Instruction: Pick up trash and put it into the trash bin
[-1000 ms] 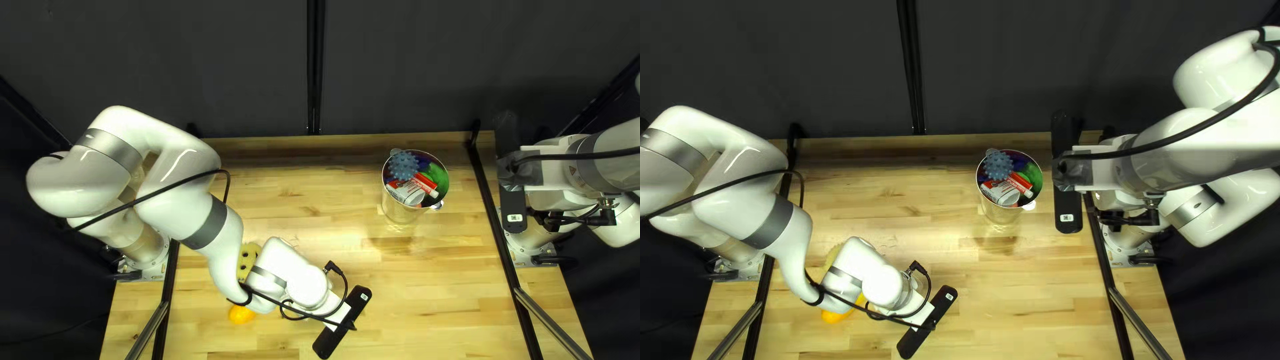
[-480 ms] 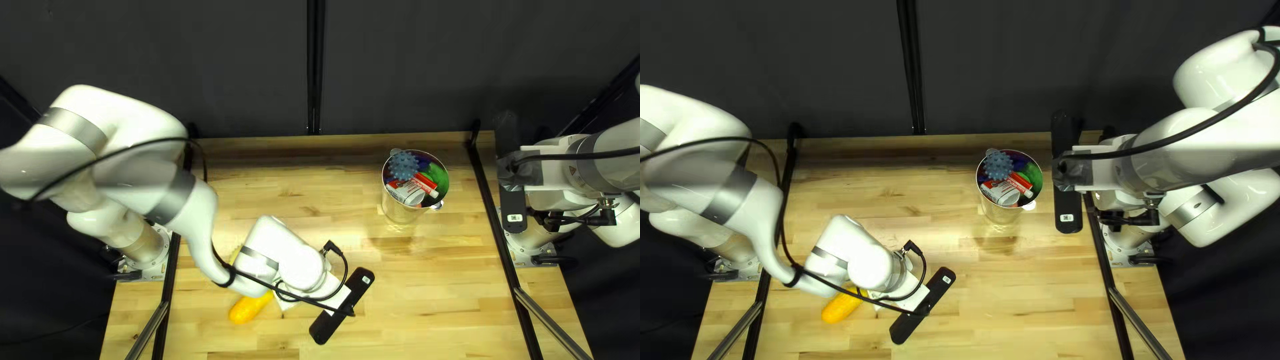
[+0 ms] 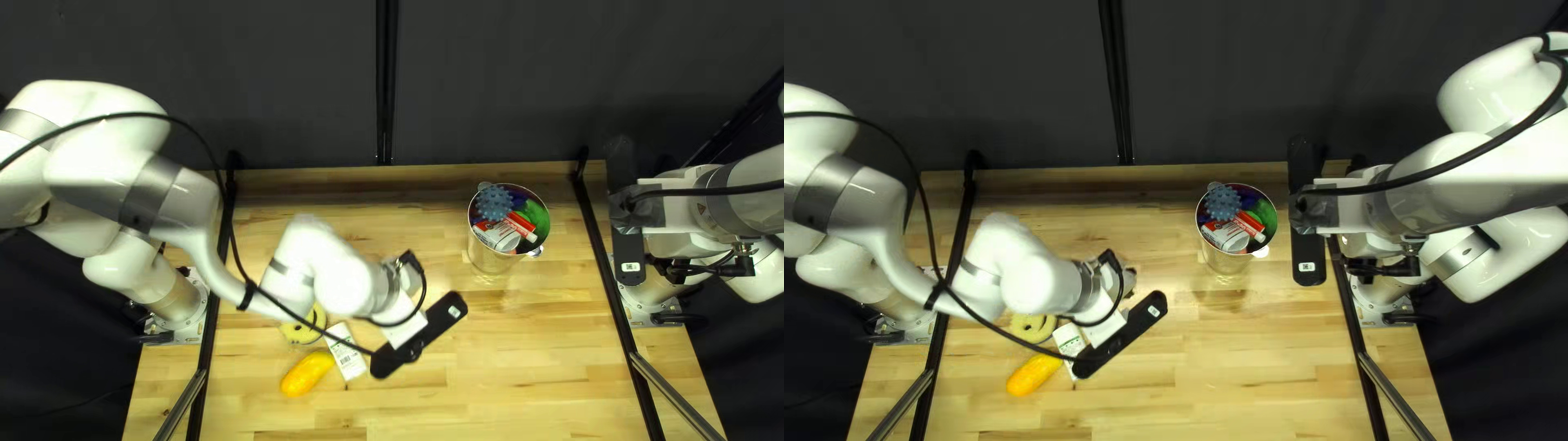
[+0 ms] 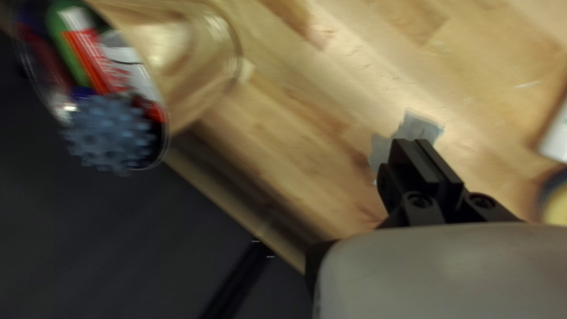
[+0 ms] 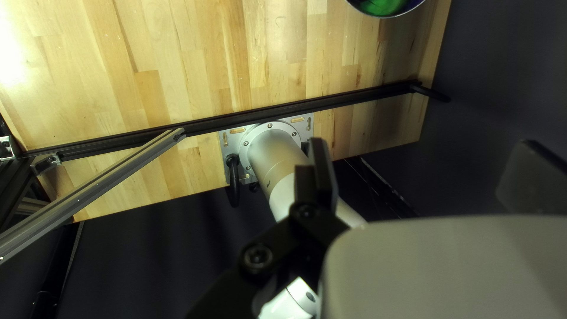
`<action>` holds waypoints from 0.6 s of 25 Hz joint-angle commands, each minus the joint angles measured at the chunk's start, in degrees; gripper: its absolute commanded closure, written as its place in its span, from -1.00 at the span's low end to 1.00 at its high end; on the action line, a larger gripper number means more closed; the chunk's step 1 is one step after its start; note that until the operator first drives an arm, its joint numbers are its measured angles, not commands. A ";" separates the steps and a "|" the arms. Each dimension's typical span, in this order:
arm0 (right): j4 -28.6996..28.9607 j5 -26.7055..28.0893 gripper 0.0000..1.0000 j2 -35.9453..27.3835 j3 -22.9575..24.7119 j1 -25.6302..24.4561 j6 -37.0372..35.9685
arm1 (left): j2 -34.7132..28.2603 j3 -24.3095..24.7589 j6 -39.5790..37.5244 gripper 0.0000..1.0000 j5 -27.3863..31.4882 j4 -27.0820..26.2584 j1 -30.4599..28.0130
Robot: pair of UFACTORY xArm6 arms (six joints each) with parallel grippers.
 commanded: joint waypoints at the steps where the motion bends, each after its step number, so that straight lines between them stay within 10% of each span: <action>1: 0.00 0.00 -1.00 0.00 0.00 0.00 0.00 | 3.35 -6.43 9.31 1.00 -4.09 -0.50 3.69; 15: 0.00 0.00 -1.00 0.00 0.00 0.00 0.00 | 19.82 -20.52 26.89 1.00 -23.24 -2.80 9.42</action>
